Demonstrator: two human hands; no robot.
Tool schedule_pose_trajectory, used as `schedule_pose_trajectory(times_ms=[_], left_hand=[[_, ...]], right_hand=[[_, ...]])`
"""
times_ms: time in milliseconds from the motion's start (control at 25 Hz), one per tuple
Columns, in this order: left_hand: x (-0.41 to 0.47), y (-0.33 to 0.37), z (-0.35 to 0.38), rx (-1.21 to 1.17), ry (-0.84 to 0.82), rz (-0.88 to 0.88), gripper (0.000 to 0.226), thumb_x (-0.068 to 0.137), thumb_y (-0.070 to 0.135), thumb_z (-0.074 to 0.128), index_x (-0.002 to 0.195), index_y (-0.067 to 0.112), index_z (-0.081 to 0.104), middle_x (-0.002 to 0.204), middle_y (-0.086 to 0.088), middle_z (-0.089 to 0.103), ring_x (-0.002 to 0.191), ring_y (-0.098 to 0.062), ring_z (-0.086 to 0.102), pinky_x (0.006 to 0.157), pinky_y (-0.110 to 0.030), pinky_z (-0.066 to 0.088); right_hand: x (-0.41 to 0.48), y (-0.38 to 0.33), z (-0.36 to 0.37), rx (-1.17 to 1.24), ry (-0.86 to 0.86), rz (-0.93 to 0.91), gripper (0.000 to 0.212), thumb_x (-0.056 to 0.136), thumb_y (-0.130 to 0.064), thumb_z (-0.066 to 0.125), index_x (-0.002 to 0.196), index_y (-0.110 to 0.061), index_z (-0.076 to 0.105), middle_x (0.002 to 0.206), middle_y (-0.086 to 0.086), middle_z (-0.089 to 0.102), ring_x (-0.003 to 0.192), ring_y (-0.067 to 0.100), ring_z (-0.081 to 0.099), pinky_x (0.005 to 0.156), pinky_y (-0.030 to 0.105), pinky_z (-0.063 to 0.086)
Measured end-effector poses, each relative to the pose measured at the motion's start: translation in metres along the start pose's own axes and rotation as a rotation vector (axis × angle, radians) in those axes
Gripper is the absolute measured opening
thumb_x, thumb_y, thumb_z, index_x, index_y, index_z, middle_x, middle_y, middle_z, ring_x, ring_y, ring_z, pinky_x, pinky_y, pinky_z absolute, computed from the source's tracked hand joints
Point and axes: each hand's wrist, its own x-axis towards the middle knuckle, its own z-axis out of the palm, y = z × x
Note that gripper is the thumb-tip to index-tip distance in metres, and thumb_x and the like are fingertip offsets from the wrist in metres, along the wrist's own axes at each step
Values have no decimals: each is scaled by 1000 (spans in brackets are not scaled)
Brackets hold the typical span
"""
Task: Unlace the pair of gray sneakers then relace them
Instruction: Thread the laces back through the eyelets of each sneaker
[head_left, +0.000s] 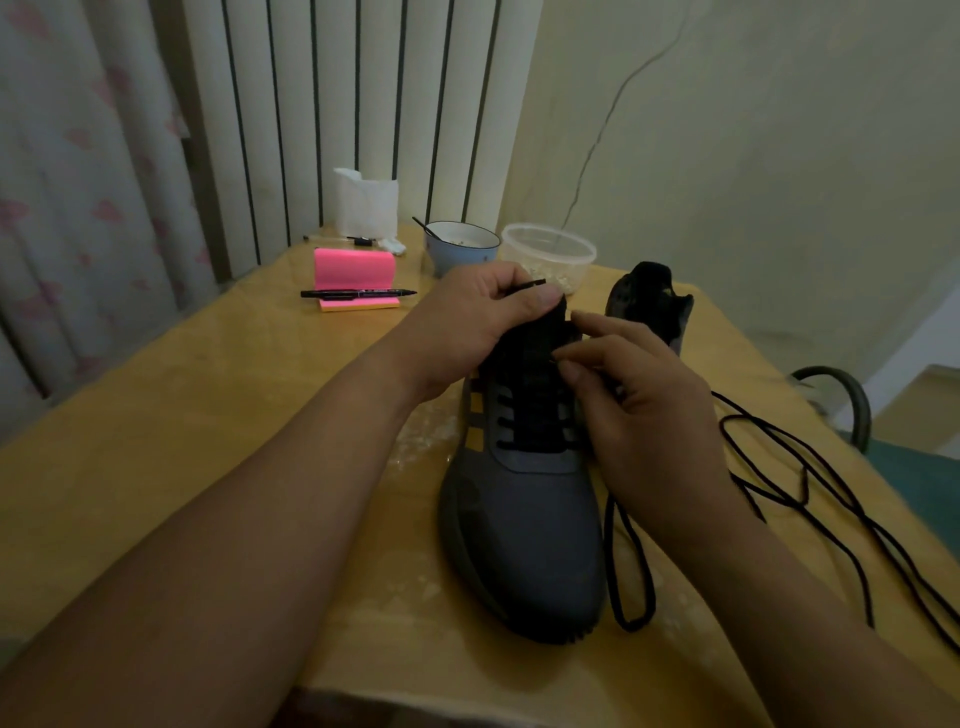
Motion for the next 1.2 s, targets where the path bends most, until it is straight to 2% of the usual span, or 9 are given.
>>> schedule_pose_trajectory(times_ms=[280, 480, 560, 680, 800, 920, 1040, 1120, 1200], left_hand=[[-2, 1, 0, 10, 3, -2, 30, 103, 27, 66, 111, -1, 70, 101, -13, 77, 90, -15, 74, 75, -24, 56], [-1, 1, -1, 38, 16, 6, 32, 102, 30, 68, 109, -1, 70, 103, -16, 76, 89, -18, 72, 79, -32, 59], [-1, 1, 1, 40, 20, -3, 32, 101, 30, 69, 109, -1, 70, 102, -18, 76, 87, -18, 71, 77, -33, 58], [-2, 4, 2, 50, 23, -13, 24, 100, 30, 70, 99, 6, 72, 85, -4, 75, 79, -10, 70, 68, -24, 54], [-3, 4, 5, 121, 41, 8, 19, 100, 30, 71, 91, 13, 71, 78, 3, 73, 75, -8, 68, 68, -26, 54], [-4, 9, 9, 135, 37, -3, 20, 100, 32, 70, 100, 12, 71, 87, 2, 75, 81, -9, 70, 73, -27, 56], [-18, 19, 1, 162, 109, 24, 21, 105, 32, 62, 124, 23, 61, 116, 5, 67, 102, -5, 66, 78, -16, 53], [-35, 18, -9, 349, 225, 152, 11, 104, 24, 60, 114, 27, 58, 108, 4, 60, 96, -4, 60, 76, -16, 49], [-55, 15, -12, 477, 120, 183, 12, 102, 19, 63, 109, 29, 60, 96, 8, 61, 89, -2, 59, 75, -15, 49]], right_hand=[[0, -7, 5, -65, 87, 49, 5, 93, -16, 76, 94, -15, 72, 112, -5, 59, 99, -4, 51, 85, 1, 37], [1, -15, 5, 88, 19, 252, 4, 96, -29, 72, 94, -32, 71, 104, -9, 57, 96, -3, 55, 78, 2, 38], [3, -17, 6, 146, -4, 335, 5, 98, -34, 70, 93, -36, 70, 105, -12, 59, 96, -3, 58, 81, 12, 46], [3, -20, 8, 192, -22, 408, 7, 98, -38, 69, 97, -36, 75, 106, -12, 61, 97, 2, 62, 89, 33, 57], [2, -25, 11, 319, -51, 512, 14, 96, -41, 71, 99, -29, 80, 101, -8, 74, 98, 7, 71, 90, 40, 60], [3, -32, 9, 609, -66, 729, 13, 97, -28, 73, 97, -17, 80, 91, -2, 80, 88, 11, 77, 87, 40, 63], [5, -29, 8, 664, -95, 762, 15, 98, -26, 72, 99, -13, 79, 92, 1, 81, 88, 13, 77, 84, 36, 63], [5, -28, 8, 685, -94, 766, 15, 99, -26, 71, 99, -13, 79, 93, 0, 81, 88, 12, 77, 79, 31, 62], [4, -27, 9, 694, -97, 755, 15, 99, -25, 70, 98, -13, 79, 92, 1, 81, 86, 12, 77, 73, 27, 63]])
